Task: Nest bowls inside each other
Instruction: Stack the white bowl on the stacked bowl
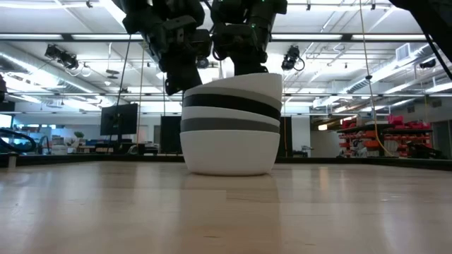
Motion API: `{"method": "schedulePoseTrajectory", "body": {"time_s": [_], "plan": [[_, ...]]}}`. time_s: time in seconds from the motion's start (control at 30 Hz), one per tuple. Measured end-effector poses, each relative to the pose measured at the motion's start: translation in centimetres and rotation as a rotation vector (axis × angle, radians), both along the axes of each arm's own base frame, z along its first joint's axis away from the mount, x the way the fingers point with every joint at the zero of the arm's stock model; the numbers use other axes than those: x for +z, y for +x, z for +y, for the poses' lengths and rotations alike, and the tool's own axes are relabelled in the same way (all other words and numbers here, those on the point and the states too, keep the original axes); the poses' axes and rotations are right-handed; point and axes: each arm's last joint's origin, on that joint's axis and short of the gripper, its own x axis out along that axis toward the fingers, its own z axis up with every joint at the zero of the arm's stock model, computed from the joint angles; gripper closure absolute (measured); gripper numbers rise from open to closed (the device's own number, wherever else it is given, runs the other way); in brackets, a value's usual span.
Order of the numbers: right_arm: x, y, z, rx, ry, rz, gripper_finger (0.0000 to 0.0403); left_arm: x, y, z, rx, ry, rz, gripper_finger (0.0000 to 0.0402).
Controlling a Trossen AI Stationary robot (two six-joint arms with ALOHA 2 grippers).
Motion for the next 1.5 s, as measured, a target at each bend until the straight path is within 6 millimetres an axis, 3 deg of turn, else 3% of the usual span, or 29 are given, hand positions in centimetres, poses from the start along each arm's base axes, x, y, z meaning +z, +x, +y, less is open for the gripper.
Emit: {"method": "schedulePoseTrajectory", "body": {"time_s": [0.3,0.5,0.6,0.7,0.77,0.93,1.03,1.33,1.5], "plan": [[0.3,-0.8,-0.2,0.028,-0.007,0.044,0.0323,0.0,0.0,0.0,0.002,0.002,0.005,0.0342],[4.5,-3.0,1.1,0.014,-0.063,-0.049,0.0323,-0.1,-0.1,0.3,0.021,0.03,0.01,0.0351],[7.1,-4.2,2.7,0.029,-0.144,-0.156,0.0325,-0.1,-0.1,0.5,0.034,0.044,0.012,0.0349],[8.2,-5.2,4.8,0.064,-0.205,-0.282,0.033,-0.1,-0.2,0.7,0.043,0.05,0.014,0.0345],[7.8,-5.7,6.1,0.112,-0.22,-0.355,0.0336,-0.1,-0.2,0.8,0.048,0.052,0.014,0.0343],[4.1,-7.4,8.0,0.186,-0.264,-0.45,0.0375,-0.1,-0.2,0.8,0.049,0.052,0.014,0.0346],[1.9,-8.5,7.7,0.166,-0.344,-0.477,0.0396,-0.1,-0.2,0.8,0.052,0.051,0.015,0.035],[-3.2,-10.7,6.6,0.104,-0.389,-0.595,0.0397,-0.1,-0.2,0.8,0.051,0.051,0.015,0.0342],[-4.8,-11.0,6.6,0.093,-0.392,-0.651,0.04,-0.1,-0.2,0.8,0.056,0.049,0.018,0.0347]]}}
